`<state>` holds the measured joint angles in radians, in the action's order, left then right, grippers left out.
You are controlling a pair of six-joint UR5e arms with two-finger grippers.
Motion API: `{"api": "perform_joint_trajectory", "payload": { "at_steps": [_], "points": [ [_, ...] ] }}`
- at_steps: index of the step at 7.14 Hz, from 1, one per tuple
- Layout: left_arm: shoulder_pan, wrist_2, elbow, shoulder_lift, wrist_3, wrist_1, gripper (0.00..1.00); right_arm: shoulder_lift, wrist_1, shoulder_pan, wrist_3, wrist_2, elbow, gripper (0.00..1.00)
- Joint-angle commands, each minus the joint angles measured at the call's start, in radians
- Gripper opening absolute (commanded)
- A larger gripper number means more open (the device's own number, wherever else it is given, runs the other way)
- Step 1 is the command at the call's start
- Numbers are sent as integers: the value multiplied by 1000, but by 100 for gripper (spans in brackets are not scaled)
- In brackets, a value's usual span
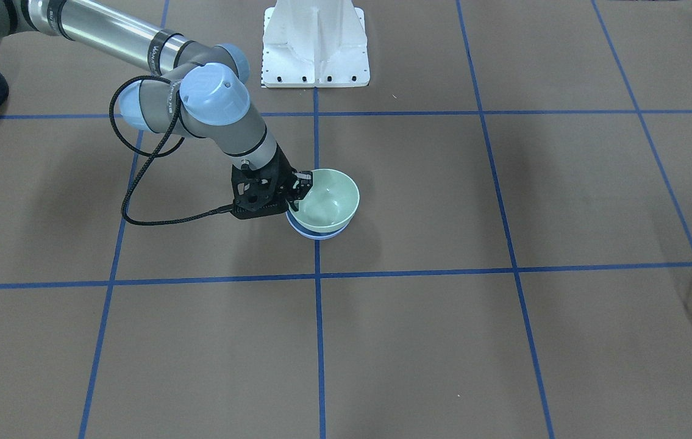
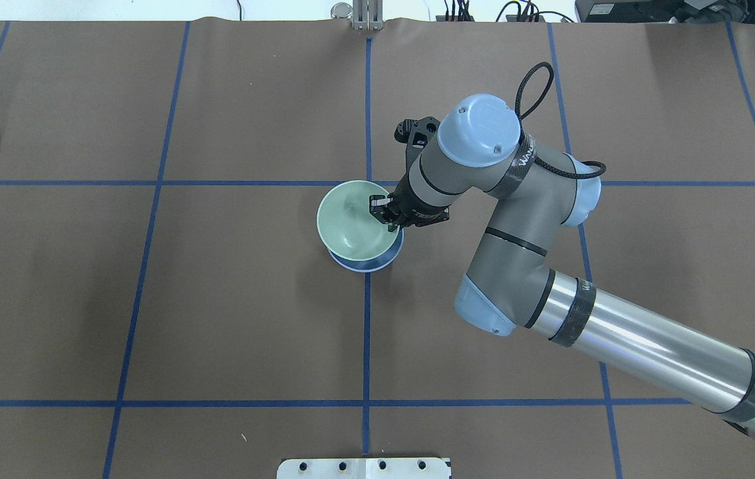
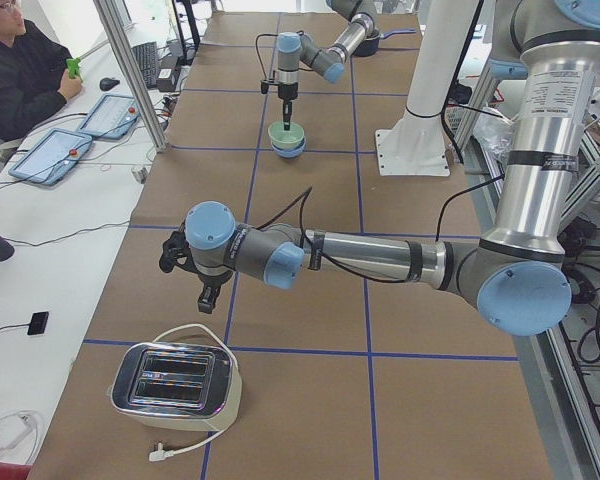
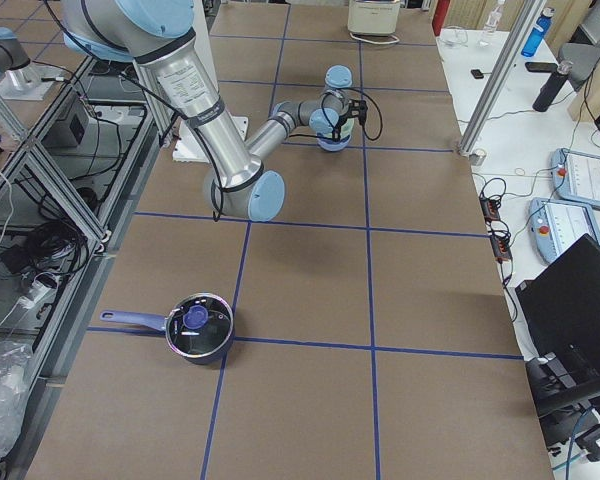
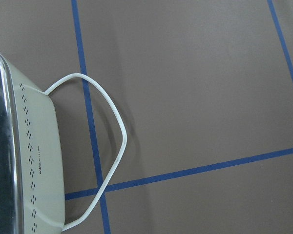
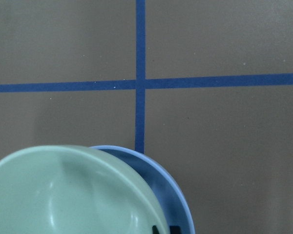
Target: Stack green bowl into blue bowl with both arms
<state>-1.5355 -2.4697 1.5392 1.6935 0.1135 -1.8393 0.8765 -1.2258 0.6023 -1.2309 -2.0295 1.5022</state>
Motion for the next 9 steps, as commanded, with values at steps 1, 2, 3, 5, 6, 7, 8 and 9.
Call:
{"api": "perform_joint_trajectory", "payload": {
  "at_steps": [1,2,3,5,6,7,8,9],
  "points": [
    [0,0,-1,0,0,0,98,-1,0,1,1,0,0,0],
    [0,0,-1,0,0,0,97,-1,0,1,1,0,0,0],
    [0,0,-1,0,0,0,97,-4,3,-1,1,0,-8,0],
    [0,0,-1,0,0,0,98,-8,3,-1,1,0,-10,0],
    [0,0,-2,0,0,0,97,-8,3,1,2,0,-10,0],
    [0,0,-2,0,0,0,97,-8,3,1,2,0,-10,0],
    [0,0,-2,0,0,0,97,-8,3,1,2,0,-10,9],
    [0,0,-2,0,0,0,98,-8,3,1,2,0,-10,25]
  ]
}}
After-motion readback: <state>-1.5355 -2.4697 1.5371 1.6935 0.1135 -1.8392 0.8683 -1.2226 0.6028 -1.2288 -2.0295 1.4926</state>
